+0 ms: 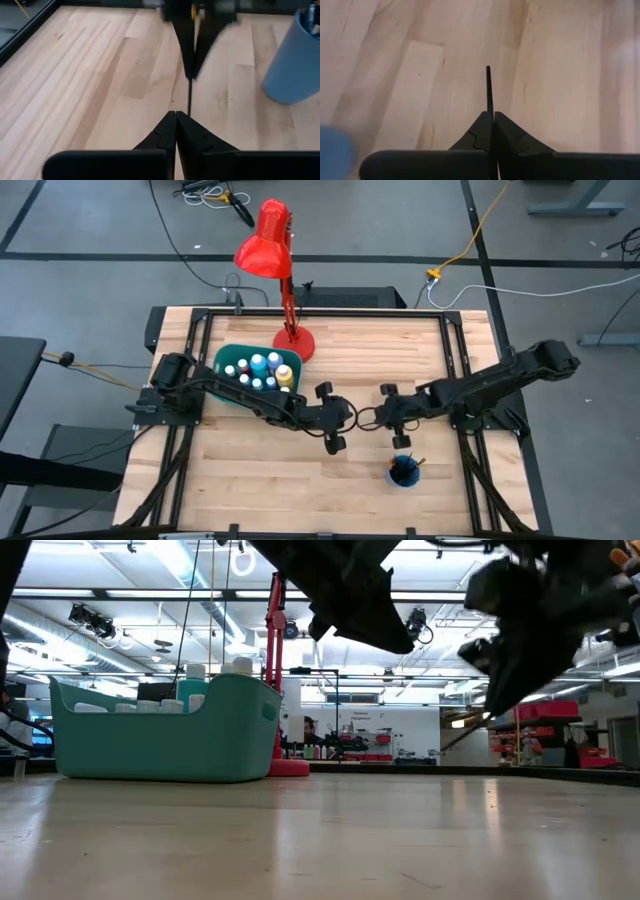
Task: Pick & Place Paint Supplies
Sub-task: Put the gold paint brush into the blue cup
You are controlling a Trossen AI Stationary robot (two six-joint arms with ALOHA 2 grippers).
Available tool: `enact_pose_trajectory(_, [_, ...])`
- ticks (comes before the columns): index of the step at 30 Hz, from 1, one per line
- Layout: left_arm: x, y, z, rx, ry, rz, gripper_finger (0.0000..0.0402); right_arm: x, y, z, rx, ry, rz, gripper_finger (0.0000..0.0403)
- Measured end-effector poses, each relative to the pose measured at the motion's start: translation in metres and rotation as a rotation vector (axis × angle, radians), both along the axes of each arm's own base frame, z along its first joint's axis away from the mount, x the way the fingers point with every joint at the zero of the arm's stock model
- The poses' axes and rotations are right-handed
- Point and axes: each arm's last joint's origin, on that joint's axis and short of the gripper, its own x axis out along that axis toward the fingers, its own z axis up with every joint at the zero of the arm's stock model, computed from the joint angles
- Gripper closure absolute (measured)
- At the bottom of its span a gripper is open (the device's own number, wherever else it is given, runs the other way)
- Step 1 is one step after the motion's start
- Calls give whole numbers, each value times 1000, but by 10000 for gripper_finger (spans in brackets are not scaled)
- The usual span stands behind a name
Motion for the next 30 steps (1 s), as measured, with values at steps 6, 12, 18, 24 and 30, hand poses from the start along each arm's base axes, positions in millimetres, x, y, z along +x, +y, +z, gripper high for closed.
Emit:
enact_pose_trajectory(6, [-2,-7,0,6,4,-18,385,-5,11,49,57,153,14,392])
enact_pose_trajectory(12, [-2,-8,0,6,3,-21,392,-15,29,113,91,186,13,392])
enact_pose_trajectory(18, [-2,-8,0,9,4,-22,392,-27,50,149,141,183,32,392])
enact_pose_trajectory(24, [-2,-5,0,48,-11,38,385,-33,84,138,126,337,116,392])
enact_pose_trajectory(30, [0,-5,2,33,-46,63,384,-31,113,121,51,402,186,392])
